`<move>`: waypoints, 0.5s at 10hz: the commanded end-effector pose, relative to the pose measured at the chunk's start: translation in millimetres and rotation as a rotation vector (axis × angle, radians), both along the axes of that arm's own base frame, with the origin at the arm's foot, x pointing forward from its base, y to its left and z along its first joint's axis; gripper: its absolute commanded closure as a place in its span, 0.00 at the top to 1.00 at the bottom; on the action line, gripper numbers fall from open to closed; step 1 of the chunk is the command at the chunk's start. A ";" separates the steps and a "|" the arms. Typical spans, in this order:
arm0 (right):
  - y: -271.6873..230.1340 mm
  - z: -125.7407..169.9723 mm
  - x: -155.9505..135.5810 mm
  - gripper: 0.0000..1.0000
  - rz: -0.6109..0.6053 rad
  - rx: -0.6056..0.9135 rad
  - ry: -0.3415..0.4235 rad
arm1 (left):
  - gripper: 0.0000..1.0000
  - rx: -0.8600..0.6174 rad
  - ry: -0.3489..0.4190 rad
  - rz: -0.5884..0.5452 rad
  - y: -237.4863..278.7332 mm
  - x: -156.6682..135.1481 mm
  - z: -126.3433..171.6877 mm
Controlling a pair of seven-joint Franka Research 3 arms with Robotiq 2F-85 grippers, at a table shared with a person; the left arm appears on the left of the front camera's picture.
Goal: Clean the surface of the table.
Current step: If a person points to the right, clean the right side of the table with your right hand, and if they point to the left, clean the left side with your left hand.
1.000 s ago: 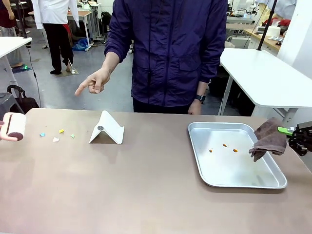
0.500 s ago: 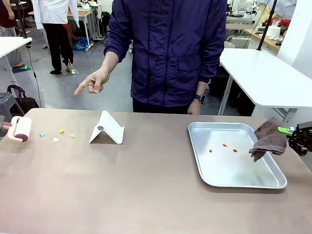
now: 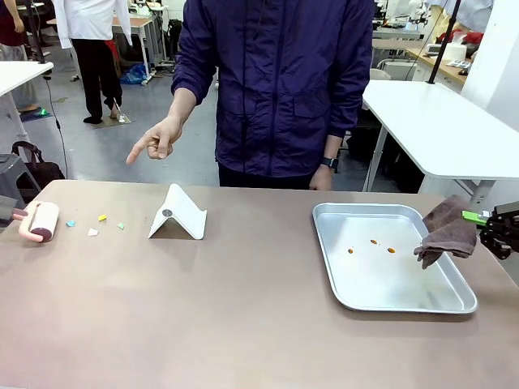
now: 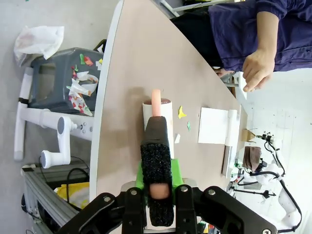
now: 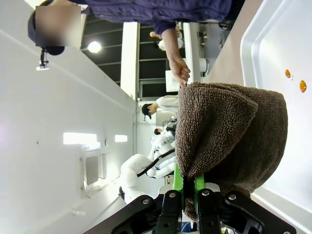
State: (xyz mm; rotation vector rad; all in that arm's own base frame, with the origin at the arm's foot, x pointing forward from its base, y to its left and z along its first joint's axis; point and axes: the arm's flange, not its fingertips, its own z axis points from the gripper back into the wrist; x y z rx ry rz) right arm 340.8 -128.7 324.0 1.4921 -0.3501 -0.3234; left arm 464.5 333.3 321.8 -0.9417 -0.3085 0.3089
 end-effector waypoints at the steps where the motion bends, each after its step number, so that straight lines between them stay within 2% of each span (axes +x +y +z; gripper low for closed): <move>1: -0.6 4.3 0.2 0.00 -0.004 0.006 0.020 | 0.03 0.000 0.020 0.019 3.2 9.5 -5.4; 5: -0.6 4.3 0.2 0.00 -0.004 0.006 0.020 | 0.03 -0.006 0.041 -0.007 -18.8 18.9 -20.8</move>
